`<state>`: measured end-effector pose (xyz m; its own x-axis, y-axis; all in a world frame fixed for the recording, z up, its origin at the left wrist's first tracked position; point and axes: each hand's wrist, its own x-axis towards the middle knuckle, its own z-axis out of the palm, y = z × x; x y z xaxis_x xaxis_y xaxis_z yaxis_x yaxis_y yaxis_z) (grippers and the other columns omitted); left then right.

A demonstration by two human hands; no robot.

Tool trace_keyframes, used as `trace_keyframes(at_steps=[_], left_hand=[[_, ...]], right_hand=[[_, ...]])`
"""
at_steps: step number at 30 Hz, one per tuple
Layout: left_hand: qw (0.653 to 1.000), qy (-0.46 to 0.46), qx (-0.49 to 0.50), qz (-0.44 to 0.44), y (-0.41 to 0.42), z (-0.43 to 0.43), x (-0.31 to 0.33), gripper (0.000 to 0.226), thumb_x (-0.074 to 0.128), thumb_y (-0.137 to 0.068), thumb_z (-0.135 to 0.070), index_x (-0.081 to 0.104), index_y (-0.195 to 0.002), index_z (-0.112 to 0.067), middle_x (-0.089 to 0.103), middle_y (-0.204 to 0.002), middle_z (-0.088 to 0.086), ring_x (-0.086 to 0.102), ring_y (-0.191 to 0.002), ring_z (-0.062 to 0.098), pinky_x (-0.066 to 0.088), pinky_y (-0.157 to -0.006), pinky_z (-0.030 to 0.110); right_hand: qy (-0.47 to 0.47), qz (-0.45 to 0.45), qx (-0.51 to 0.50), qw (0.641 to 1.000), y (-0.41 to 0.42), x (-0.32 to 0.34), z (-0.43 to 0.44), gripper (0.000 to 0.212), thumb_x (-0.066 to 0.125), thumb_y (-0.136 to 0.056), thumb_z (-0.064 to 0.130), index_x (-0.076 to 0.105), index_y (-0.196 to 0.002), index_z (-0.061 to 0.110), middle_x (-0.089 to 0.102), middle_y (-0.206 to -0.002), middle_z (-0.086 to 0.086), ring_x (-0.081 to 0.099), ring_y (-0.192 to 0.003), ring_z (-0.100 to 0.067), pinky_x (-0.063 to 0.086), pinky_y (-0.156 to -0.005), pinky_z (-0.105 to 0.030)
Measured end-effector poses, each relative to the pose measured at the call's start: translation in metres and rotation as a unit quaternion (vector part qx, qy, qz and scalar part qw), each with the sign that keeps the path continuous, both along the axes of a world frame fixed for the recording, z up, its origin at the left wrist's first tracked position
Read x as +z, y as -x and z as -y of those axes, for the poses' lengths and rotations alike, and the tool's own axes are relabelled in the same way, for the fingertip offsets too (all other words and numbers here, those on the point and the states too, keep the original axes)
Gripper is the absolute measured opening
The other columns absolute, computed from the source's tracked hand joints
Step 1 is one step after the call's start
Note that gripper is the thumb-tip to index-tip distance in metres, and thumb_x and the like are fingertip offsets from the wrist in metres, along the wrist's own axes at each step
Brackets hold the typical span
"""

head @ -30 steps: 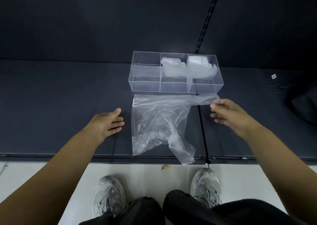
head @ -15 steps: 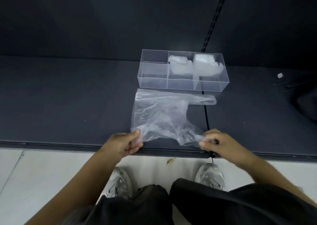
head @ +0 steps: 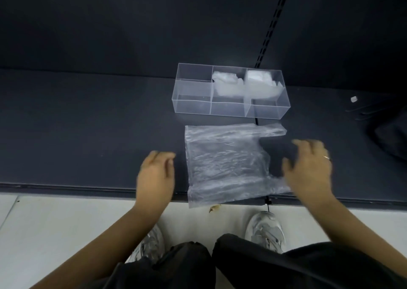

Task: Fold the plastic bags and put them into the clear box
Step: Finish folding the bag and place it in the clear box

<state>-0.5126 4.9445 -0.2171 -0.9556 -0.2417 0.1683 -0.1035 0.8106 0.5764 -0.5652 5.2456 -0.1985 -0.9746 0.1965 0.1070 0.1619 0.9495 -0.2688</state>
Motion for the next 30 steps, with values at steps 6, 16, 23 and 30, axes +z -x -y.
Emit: trace_keyframes(at_steps=[6, 16, 23, 30], left_hand=[[0.930, 0.256, -0.211, 0.156, 0.062, -0.043, -0.036, 0.068, 0.029, -0.100, -0.037, -0.004, -0.152, -0.010, -0.003, -0.160, 0.013, -0.006, -0.148, 0.026, -0.005, -0.119, 0.043], [0.930, 0.260, -0.192, 0.177, 0.070, -0.018, -0.070, 0.080, -0.013, -0.083, -0.064, -0.019, -0.148, -0.016, -0.021, -0.157, 0.000, -0.022, -0.143, 0.013, -0.012, -0.118, 0.039], [0.941, 0.180, -0.288, 0.002, 0.020, 0.001, -0.051, 0.082, 0.023, -0.093, -0.068, 0.028, -0.149, -0.008, 0.021, -0.158, 0.008, 0.012, -0.147, 0.020, 0.007, -0.119, 0.042], [0.884, 0.236, -0.395, -0.078, -0.031, 0.003, -0.053, 0.039, 0.051, -0.087, -0.016, 0.065, -0.123, -0.011, 0.059, -0.132, 0.006, 0.057, -0.121, 0.022, 0.044, -0.103, 0.045]], right_hand=[[0.134, 0.072, 0.333, 0.931, 0.016, -0.028, 0.155, 0.050, 0.037, -0.102, 0.028, 0.029, -0.149, 0.013, 0.025, -0.157, -0.005, 0.016, -0.146, -0.017, 0.004, -0.120, -0.028], [-0.073, 0.100, 0.058, 0.991, 0.072, -0.092, -0.006, 0.067, 0.013, -0.096, 0.058, 0.011, -0.154, 0.023, 0.004, -0.162, -0.003, -0.001, -0.149, -0.020, -0.005, -0.119, -0.045], [-0.009, -0.018, 0.106, 0.994, 0.042, -0.051, -0.013, 0.062, 0.042, -0.097, 0.044, 0.036, -0.145, 0.005, 0.028, -0.154, -0.019, 0.022, -0.143, -0.035, 0.014, -0.118, -0.050], [-0.021, 0.074, 0.430, 0.900, -0.065, -0.063, 0.081, 0.070, 0.068, -0.072, 0.059, 0.056, -0.127, 0.017, 0.048, -0.142, -0.007, 0.048, -0.129, -0.027, 0.034, -0.109, -0.047]])
